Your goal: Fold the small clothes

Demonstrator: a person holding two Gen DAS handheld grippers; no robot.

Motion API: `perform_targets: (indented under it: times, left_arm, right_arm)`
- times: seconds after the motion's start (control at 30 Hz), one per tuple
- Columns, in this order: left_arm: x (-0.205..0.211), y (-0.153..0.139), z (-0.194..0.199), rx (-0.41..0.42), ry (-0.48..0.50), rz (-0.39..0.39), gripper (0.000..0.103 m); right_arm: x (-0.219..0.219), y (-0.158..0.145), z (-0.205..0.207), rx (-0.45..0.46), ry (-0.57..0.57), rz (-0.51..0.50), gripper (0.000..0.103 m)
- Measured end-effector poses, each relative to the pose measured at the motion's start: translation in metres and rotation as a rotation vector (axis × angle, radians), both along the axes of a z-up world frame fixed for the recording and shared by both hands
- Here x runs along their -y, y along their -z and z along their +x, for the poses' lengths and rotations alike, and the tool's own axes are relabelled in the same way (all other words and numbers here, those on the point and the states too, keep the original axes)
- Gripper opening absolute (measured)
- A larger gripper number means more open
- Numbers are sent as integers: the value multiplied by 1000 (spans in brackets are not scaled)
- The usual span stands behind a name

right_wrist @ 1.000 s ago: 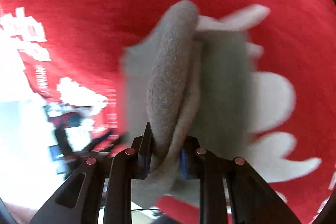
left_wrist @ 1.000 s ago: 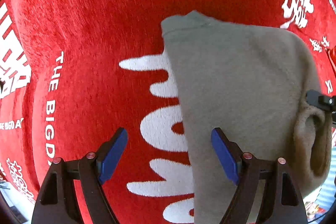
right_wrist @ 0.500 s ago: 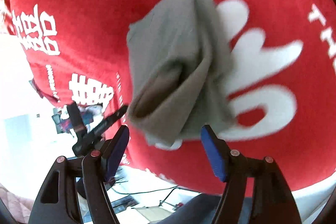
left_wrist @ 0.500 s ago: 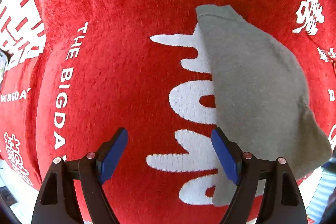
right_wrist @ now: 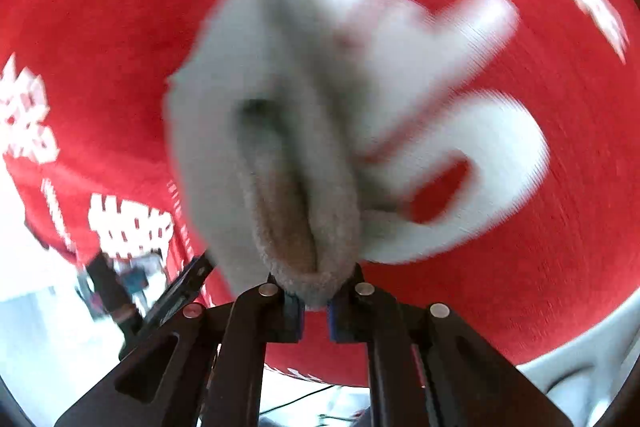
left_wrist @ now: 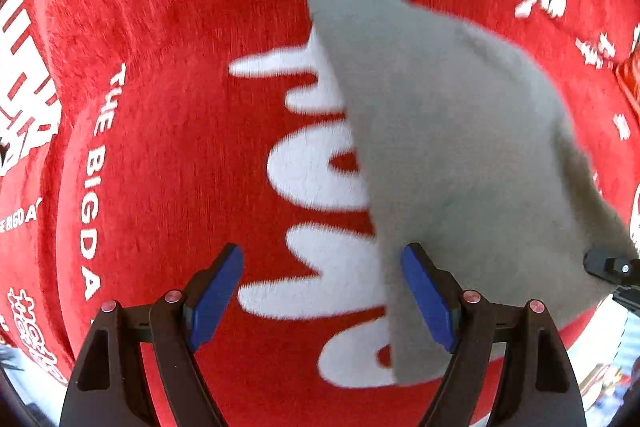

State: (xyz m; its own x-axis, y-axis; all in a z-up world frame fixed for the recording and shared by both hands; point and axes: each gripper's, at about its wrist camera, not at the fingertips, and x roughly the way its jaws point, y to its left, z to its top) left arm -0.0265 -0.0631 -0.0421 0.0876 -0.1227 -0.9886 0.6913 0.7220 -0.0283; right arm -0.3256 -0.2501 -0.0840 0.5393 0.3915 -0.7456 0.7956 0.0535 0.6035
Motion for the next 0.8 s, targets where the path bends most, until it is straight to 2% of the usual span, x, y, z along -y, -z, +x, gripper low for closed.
perform_targets:
  times: [0.07,0.13,0.2,0.23,0.27,0.37,0.4,0.43,0.47,0.5,0.6,0.67,0.8]
  left_arm:
    - [-6,13,-4,4,16,71,83]
    - [-14,25,-9,4,39,146,83]
    - [-22,19,-8,-9,22,111,83]
    - [-27,15,-7,-12,15,103,83]
    - [-29,12,-5,-9,9,100,83]
    - [-35,-2,2,-9,-27,65,83]
    - [-36,-7,5,-9,-40,47,83]
    - [-37,-13,10,-6,-54,23,83]
    - [-37,-18,12,-4,-59,9,83]
    - [-35,-20,14,-2,-61,-3,83]
    - [-31,-22,17,1,-60,-25,83]
    - [-27,-21,20,-3,-64,-21,83]
    - [-17,-21,22,-10,-70,-23,83]
  right_arm:
    - [-1,6,-8,24,58,27,9]
    - [-2,-1,-6,0,35,-6,9]
    - [-6,-9,-5,-58,9,-38,18]
    - [-6,-15,-9,-104,-1,-63,32]
    - [-6,-22,-11,-145,-12,-97,37]
    - [-6,-60,-10,-158,-76,-232,39]
    - [-6,-71,-7,-147,-107,-281,43]
    - [-5,-83,1,-131,-141,-333,61]
    - [-5,-93,12,-114,-176,-385,71]
    - [-6,-99,25,-97,-213,-432,75]
    - [-3,-100,67,-119,-345,-537,73]
    - [0,-95,96,-148,-393,-572,70]
    - [11,-71,124,-257,-531,-654,56]
